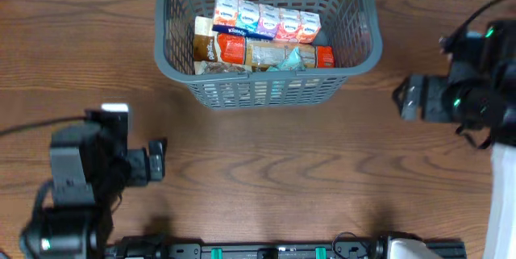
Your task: Pack container
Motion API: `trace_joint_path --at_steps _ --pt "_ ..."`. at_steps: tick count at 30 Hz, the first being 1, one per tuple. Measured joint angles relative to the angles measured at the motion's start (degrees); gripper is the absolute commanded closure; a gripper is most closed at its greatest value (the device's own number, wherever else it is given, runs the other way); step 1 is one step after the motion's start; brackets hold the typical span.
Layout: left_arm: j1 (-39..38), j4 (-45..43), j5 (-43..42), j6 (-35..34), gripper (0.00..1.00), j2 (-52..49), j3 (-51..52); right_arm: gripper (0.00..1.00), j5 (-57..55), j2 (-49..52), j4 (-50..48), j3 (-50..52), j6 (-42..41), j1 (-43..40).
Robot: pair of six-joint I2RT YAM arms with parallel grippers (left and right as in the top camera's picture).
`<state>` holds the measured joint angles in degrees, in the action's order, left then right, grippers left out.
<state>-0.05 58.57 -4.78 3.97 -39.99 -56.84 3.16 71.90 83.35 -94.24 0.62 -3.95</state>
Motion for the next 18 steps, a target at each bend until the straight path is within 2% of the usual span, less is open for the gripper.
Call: trace_joint_path --at_steps 6,9,13,18 --pt "0.0 -5.7 -0.4 -2.5 0.01 8.4 7.4 0.01 0.0 -16.9 -19.1 24.9 0.0 4.0" --pt "0.0 -7.6 0.7 -2.9 0.01 9.4 10.6 0.01 0.0 -23.6 -25.5 33.7 0.0 4.7" --pt "0.0 -13.3 2.2 -4.0 0.01 9.2 17.0 0.01 0.0 -27.7 -28.1 41.8 0.0 4.7" --pt "0.0 -17.1 2.6 -5.4 0.02 8.9 21.4 0.01 0.0 -26.8 -28.1 47.2 0.0 4.7"
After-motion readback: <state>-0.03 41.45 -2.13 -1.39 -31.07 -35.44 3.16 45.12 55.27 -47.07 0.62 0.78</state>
